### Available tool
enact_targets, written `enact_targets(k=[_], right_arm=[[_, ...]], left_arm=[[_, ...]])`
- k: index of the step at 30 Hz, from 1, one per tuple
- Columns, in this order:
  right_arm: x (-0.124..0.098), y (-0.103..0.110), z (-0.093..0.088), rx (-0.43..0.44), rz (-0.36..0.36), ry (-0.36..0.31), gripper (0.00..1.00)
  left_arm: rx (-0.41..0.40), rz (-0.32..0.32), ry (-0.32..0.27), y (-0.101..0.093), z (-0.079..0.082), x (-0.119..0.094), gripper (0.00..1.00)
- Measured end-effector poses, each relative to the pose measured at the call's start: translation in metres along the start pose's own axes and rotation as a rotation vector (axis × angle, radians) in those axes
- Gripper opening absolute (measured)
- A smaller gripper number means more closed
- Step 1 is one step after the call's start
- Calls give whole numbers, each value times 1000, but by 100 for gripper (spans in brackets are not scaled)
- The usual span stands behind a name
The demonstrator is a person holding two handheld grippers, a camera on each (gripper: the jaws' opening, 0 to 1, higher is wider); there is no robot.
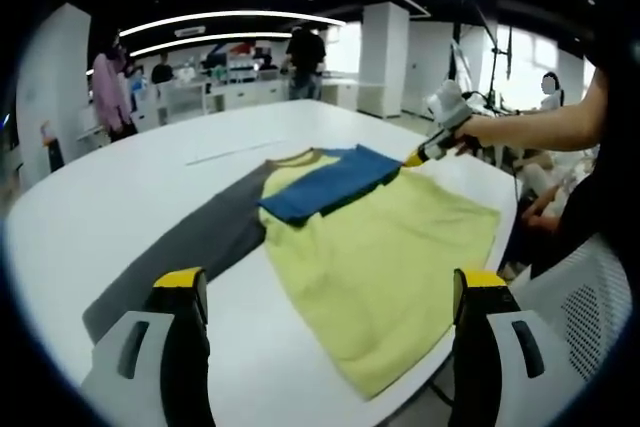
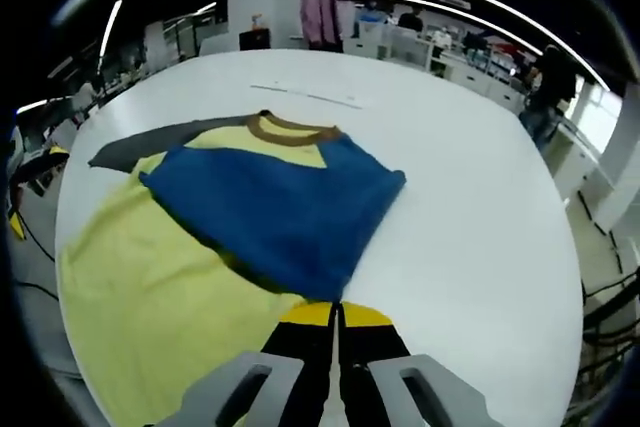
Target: Fold the garment on the visible template until the final outline fits inside the template.
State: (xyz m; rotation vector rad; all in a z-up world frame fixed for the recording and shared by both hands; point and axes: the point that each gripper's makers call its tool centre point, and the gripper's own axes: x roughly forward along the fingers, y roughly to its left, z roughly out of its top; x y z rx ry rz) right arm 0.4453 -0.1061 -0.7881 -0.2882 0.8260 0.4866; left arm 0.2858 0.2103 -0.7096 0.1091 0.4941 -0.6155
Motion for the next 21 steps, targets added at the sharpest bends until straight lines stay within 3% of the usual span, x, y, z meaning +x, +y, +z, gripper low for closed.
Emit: enact_targets(k=[2, 6, 9, 21], right_arm=[[0, 3, -1, 17, 7, 2, 0], [3, 13, 2, 153, 49, -24, 0], [8, 14, 4, 210, 71, -49, 2], [21, 21, 5, 166, 47, -37, 0]], left_arm=[[0, 1, 1, 1, -1, 0, 99], [5, -1, 10, 1, -3, 0, 99], [6, -4, 13, -1, -4, 1, 98], [3, 12, 34, 4, -8, -3, 97]])
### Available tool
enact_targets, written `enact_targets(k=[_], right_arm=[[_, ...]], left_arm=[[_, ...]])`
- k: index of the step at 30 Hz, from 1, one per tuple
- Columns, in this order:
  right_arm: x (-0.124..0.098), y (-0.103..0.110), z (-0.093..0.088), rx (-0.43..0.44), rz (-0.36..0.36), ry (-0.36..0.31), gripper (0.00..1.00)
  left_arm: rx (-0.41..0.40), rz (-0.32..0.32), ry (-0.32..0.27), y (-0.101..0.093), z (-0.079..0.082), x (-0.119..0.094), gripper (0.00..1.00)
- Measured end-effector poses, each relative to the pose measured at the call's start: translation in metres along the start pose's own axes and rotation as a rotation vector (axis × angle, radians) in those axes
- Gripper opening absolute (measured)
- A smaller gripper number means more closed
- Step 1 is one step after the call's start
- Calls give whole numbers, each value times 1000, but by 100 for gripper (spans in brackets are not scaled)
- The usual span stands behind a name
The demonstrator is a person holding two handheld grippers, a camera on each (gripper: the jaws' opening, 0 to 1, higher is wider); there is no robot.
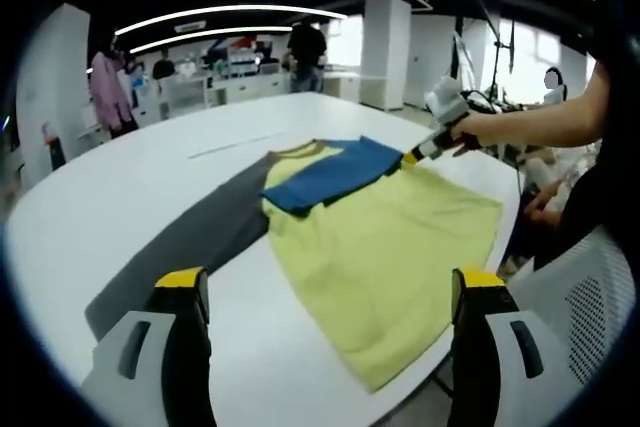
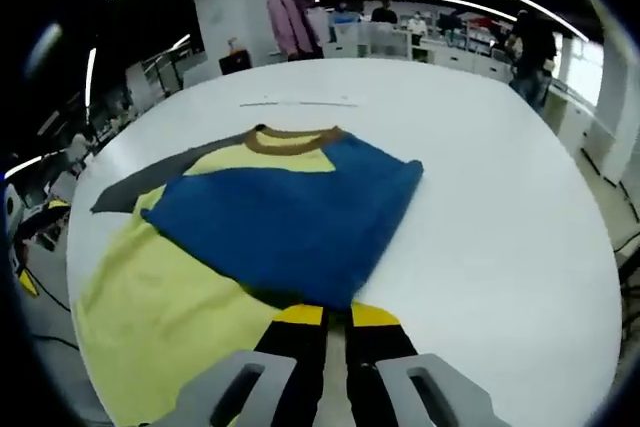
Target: Fold the garment on the visible template until the final outline fits inside the template.
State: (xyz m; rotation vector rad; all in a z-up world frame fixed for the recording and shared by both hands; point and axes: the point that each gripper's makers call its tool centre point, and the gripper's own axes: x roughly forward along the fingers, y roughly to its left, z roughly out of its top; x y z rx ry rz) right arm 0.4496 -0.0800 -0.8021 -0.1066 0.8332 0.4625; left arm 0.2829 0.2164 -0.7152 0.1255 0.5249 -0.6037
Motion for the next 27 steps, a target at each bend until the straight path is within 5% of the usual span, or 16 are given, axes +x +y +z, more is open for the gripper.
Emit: enact_targets(k=[21, 27], right_arm=[[-17, -38, -1, -259, -121, 63, 0], [-18, -36, -6, -272, -122, 77, 0]], left_arm=[[18, 3, 21, 1, -5, 3, 97], [23, 4, 25, 3, -6, 2, 98]])
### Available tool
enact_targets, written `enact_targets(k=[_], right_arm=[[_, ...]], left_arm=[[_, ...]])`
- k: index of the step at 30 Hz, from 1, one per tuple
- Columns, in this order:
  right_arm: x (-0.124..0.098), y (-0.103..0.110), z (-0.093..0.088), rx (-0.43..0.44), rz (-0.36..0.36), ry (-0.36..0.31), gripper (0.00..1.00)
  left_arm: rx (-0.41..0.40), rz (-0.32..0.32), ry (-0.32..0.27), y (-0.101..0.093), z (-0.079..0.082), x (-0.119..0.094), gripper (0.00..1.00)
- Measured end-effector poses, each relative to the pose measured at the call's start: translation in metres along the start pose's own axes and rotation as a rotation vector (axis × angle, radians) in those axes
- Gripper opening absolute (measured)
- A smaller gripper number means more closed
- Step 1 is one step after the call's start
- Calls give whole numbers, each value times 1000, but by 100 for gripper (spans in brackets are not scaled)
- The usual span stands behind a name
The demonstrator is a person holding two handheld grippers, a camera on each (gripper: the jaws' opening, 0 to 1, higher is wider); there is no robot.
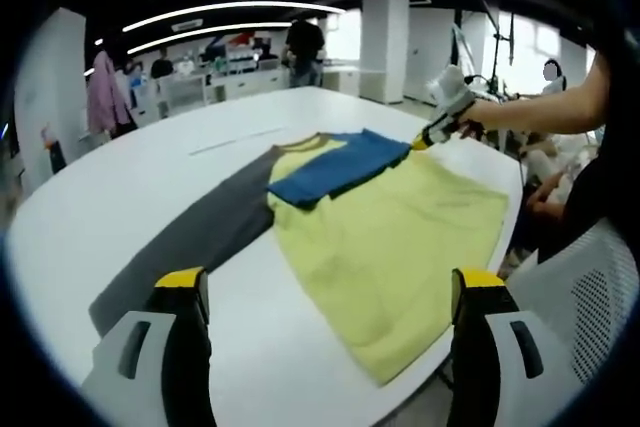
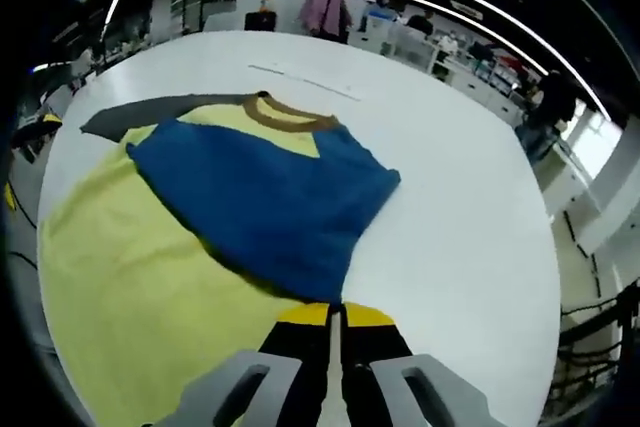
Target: Fold the garment on the visible template until the final outline fits inside the template.
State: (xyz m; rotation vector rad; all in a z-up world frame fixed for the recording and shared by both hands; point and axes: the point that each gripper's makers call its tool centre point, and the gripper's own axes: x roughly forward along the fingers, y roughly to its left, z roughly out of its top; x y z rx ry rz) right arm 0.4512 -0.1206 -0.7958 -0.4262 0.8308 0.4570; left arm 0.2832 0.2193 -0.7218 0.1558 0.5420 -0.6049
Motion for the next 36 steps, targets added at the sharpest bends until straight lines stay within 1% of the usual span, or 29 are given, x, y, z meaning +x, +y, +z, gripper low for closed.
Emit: enact_targets(k=[2, 6, 9, 10, 13, 17, 21, 26, 30, 33, 36], right_arm=[[-2, 2, 1, 22, 2, -6, 0], [-7, 10, 3, 124, 35, -39, 0], [-9, 12, -1, 160, 57, -31, 2], [-10, 15, -2, 184, 67, -30, 4], [-11, 18, -5, 218, 85, -30, 8], [-12, 28, -7, 247, 112, -29, 8], [-9, 33, -10, 238, 112, -17, 8], [-8, 32, -8, 237, 110, -24, 7], [-6, 22, -5, 245, 64, -41, 7], [-2, 19, -3, 274, 51, -48, 7], [3, 18, -1, 322, 45, -55, 6]], left_arm=[[2, 0, 1, 0, -1, -1, 97], [4, -1, -1, 0, -1, -4, 97], [7, -1, 4, 1, -3, -4, 97], [9, -2, 4, 1, -3, -4, 97], [11, -5, 3, -1, -2, -4, 97], [20, -5, 9, -1, -3, -4, 96], [22, -4, 13, -1, -3, -5, 96], [25, 3, 22, 0, -4, -5, 95], [27, 4, 28, -1, -5, -4, 95], [30, 2, 33, -3, -5, -3, 95], [43, 2, 47, -3, -7, -2, 94]])
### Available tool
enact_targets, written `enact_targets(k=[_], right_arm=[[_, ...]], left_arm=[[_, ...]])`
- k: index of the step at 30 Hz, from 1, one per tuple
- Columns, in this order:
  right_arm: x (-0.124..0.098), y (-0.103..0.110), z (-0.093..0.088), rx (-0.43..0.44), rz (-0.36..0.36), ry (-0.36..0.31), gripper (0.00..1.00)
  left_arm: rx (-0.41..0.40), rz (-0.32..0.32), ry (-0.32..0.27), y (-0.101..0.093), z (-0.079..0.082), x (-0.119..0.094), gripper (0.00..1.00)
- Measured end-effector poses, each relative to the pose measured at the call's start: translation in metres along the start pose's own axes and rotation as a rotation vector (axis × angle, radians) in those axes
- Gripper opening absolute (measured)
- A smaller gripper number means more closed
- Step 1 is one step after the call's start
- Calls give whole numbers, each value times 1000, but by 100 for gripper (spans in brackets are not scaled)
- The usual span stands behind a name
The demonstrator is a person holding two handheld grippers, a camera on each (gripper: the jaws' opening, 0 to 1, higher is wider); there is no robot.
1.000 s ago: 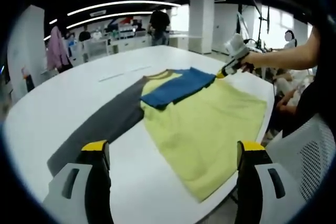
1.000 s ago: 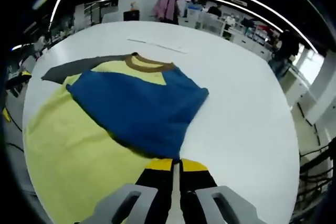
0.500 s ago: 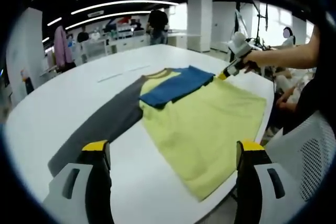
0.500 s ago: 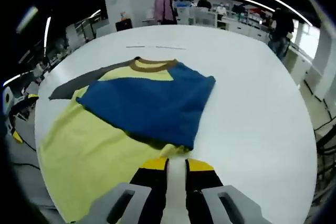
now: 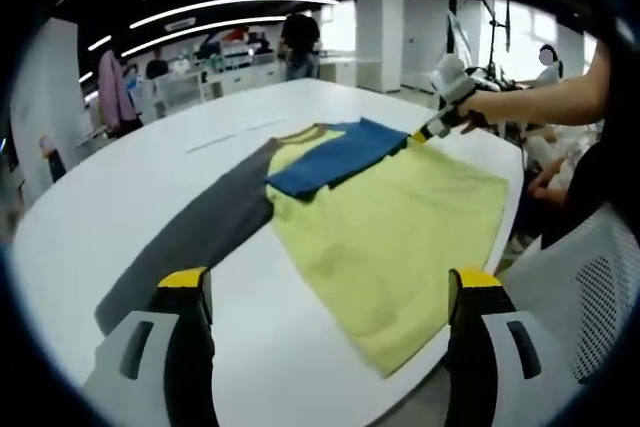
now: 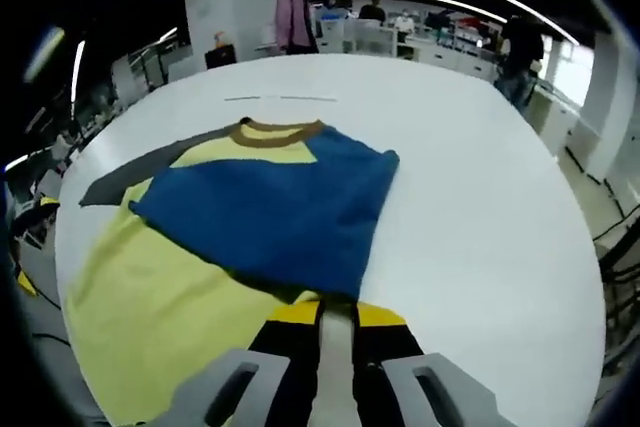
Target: Fold the garment on the visible template until the final outline fits inside the template.
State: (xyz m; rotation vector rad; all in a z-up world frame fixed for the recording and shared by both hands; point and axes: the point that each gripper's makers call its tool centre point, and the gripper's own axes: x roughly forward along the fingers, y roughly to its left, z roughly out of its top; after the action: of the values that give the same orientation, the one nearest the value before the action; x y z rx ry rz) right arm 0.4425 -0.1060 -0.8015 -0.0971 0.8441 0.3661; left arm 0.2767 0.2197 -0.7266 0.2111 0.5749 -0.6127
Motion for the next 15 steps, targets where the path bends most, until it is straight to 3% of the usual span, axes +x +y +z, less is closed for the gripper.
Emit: enact_targets(k=[7, 15], right_arm=[[4, -1, 4, 20, -23, -25, 0], [0, -4, 4, 12, -26, -23, 0]], left_arm=[[-3, 14, -5, 4, 0, -2, 93], [-8, 29, -19, 7, 1, -4, 93]])
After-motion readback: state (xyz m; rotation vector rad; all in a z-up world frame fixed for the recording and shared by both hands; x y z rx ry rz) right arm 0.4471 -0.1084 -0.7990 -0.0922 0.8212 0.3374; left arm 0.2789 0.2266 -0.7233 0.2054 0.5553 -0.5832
